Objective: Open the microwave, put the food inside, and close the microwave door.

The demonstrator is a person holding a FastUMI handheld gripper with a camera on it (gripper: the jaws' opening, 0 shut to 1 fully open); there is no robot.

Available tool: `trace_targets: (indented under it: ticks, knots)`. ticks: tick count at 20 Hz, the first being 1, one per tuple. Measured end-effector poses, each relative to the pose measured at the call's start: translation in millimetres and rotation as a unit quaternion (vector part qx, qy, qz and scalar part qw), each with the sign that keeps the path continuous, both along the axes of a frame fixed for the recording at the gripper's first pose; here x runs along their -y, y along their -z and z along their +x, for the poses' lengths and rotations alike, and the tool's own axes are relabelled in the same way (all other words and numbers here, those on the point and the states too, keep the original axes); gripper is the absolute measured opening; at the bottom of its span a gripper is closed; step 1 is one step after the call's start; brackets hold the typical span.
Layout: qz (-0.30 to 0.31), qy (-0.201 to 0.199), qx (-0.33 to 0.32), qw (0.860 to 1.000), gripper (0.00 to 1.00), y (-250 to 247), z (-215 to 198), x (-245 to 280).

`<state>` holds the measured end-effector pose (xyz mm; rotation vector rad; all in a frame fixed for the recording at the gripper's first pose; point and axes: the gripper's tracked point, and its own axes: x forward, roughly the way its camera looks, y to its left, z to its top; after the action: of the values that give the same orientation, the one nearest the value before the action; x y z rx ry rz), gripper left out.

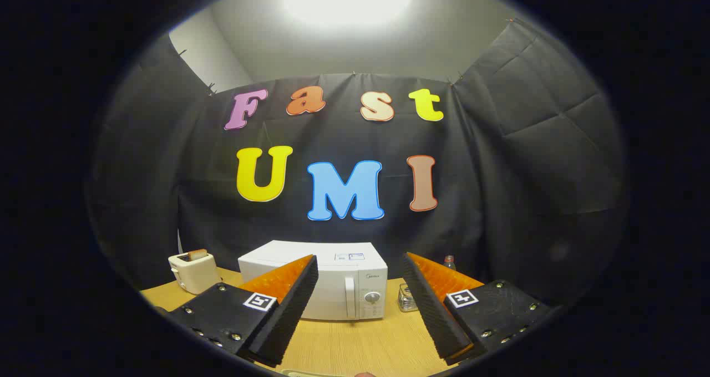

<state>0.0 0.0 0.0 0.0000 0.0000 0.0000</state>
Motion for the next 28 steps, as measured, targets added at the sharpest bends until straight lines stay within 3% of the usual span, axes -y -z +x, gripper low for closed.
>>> trace_targets:
  ticks: [17, 28]
  knots:
    - [-0.007, -0.028, -0.011, 1.000, 0.96, 18, 24, -25]
    - [-0.001, -0.038, -0.048, 0.998, 0.96, 64, 108, -18]
